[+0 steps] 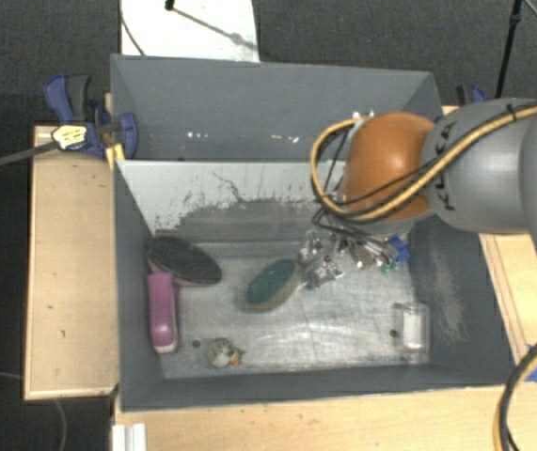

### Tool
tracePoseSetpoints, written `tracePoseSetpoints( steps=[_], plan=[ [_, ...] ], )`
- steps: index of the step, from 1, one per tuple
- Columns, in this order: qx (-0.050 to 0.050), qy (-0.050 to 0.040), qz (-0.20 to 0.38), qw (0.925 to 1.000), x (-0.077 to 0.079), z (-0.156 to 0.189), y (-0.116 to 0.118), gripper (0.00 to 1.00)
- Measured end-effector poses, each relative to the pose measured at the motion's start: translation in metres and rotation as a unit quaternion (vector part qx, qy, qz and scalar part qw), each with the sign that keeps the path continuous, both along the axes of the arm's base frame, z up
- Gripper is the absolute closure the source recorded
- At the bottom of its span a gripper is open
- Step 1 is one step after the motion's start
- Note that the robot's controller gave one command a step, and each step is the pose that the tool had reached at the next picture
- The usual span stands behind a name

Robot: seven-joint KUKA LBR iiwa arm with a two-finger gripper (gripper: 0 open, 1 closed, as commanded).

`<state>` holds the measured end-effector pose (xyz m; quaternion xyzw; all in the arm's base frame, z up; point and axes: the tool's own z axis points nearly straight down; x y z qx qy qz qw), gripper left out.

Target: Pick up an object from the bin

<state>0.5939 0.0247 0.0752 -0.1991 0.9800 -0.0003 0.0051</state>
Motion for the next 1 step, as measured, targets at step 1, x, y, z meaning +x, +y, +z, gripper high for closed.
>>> tracePoseSetpoints(
  steps=[1],
  plan=[
    [-0.001,-0.0009,0.071,0.9974,-0.0280,0.1834,-0.0141,1.00]
  ],
)
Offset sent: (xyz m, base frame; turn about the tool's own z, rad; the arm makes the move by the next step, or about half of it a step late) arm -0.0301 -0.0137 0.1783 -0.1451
